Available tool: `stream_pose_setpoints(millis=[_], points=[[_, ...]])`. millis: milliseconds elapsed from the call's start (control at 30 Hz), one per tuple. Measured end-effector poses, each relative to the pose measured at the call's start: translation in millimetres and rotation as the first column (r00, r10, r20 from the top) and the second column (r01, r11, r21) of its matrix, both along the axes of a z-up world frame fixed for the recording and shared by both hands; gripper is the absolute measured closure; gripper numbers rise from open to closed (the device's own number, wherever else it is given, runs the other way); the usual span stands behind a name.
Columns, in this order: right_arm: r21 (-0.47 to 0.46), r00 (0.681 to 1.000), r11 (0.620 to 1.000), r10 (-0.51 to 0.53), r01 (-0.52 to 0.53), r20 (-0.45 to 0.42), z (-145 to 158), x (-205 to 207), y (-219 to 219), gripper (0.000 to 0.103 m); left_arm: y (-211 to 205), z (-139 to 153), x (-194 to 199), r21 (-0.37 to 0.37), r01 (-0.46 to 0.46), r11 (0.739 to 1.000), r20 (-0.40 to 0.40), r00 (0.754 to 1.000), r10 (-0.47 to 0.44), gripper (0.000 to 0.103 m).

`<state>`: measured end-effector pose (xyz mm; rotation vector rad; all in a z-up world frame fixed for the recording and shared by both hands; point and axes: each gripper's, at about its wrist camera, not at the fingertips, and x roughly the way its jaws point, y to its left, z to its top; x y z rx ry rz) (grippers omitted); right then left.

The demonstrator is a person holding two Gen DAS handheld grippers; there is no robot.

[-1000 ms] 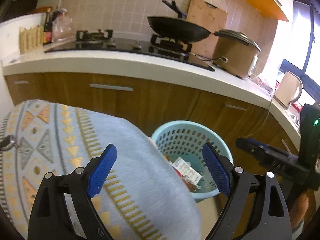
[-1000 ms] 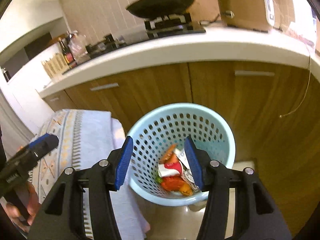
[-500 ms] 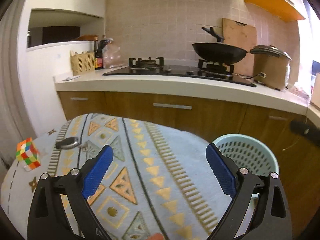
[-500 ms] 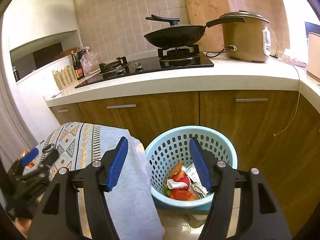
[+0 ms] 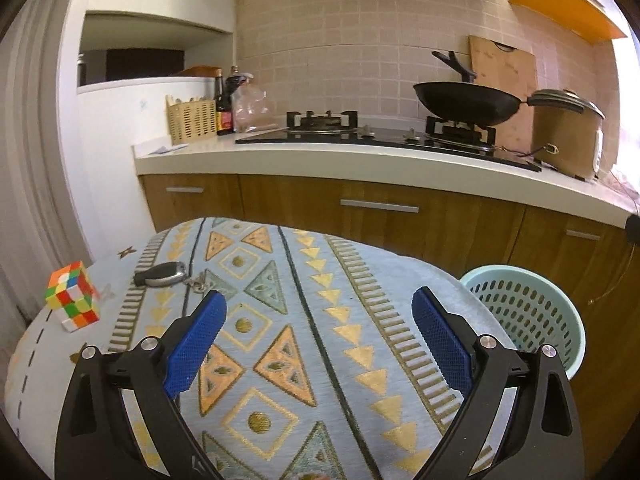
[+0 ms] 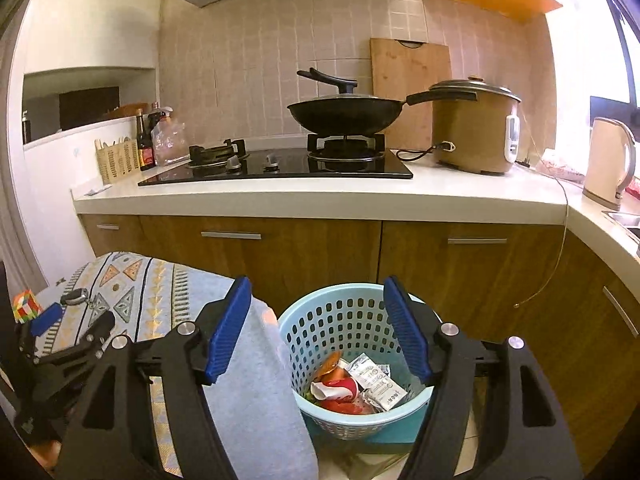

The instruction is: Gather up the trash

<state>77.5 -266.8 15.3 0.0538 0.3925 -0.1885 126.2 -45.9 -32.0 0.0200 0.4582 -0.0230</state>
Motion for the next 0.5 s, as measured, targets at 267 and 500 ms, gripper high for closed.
stream_pose_setpoints(millis=[267,500], points=[[0.007,1.0,1.0,0.004,-0.003,-0.007,-15.8,-2.8,8.6,0.038,2.4,2.8,-5.0,0.029,-0.042,0.999,0.03,0.999,0.041,0.009],[0.008,1.0,1.0,-0.009,0.009,-0.001,-15.6,-9.6,5.0,0.029,-1.0,3.5,-7.8,0.057,-0.052,0.997,0.044,0.998,0.049,0.008]])
